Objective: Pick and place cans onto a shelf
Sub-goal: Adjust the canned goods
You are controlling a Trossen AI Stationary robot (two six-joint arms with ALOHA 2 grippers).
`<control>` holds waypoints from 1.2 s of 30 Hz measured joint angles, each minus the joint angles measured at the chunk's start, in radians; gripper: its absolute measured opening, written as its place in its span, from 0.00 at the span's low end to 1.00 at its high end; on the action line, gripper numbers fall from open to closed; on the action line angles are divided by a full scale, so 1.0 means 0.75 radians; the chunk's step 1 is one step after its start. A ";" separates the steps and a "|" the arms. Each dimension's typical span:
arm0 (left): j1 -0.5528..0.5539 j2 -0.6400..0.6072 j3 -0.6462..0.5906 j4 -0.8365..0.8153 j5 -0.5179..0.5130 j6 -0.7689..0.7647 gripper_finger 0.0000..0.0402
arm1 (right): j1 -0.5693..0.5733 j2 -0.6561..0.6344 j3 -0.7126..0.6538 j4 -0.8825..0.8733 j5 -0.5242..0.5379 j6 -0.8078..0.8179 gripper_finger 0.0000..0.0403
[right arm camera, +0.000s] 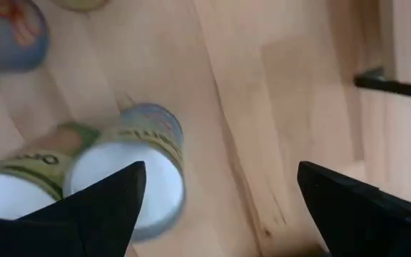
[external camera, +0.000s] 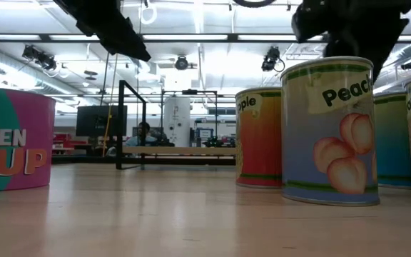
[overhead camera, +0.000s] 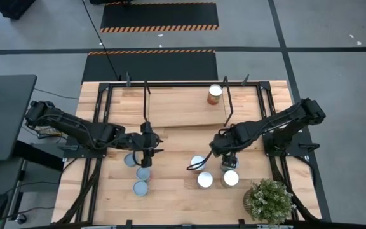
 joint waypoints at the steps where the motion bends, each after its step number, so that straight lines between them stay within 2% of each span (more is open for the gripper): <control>1: 0.000 0.000 0.000 0.001 0.000 0.000 0.44 | 0.006 -0.003 0.007 -0.036 0.004 0.011 0.93; 6: 0.004 0.000 0.000 0.001 -0.006 0.000 0.44 | 0.036 -0.005 0.005 -0.315 0.024 0.016 0.93; 11: 0.004 0.000 0.000 0.001 -0.006 0.001 0.44 | 0.049 -0.006 -0.047 -0.395 -0.024 -0.004 0.93; 18: 0.004 0.000 0.000 0.002 -0.010 0.000 0.44 | 0.049 -0.004 -0.202 -0.108 -0.204 -0.082 0.93; 26: 0.004 0.000 0.000 0.002 -0.010 0.000 0.44 | 0.052 -0.004 -0.208 0.051 -0.138 -0.029 0.93; 36: 0.004 0.000 0.000 0.002 -0.010 0.001 0.44 | 0.046 -0.004 -0.208 0.308 -0.103 -0.120 0.93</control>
